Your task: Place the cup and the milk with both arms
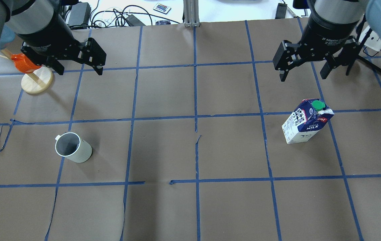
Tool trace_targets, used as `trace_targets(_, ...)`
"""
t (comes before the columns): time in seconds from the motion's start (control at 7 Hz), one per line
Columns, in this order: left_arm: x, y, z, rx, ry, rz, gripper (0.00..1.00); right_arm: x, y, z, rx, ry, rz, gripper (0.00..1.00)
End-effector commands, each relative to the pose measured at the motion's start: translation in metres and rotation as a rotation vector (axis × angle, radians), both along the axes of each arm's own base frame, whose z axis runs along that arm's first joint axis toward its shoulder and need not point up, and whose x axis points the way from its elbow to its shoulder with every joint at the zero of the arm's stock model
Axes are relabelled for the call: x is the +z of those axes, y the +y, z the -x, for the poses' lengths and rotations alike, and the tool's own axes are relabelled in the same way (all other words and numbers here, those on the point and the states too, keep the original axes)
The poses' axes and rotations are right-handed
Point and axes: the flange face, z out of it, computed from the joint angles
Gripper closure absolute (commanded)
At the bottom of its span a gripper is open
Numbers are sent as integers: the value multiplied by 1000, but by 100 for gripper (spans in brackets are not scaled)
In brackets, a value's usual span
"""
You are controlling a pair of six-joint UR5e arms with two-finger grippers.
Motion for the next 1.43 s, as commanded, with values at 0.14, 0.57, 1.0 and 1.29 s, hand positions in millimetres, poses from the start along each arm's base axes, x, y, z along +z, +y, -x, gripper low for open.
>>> trace_targets(0.14,-2,-1,0,0,-5,-5,0,1,-1,2,-3,0,8,0)
trace_targets(0.57,-3,0,0,2,-3,-6,0,0,-1,2,1,0,9,0)
trace_targets(1.0,-4,0,0,2,-4,-8,0,1,-2,2,2,9,11,0)
trace_targets(1.29,-4,0,-1,2,-6,-8,0,0,-1,3,2,16,9,0)
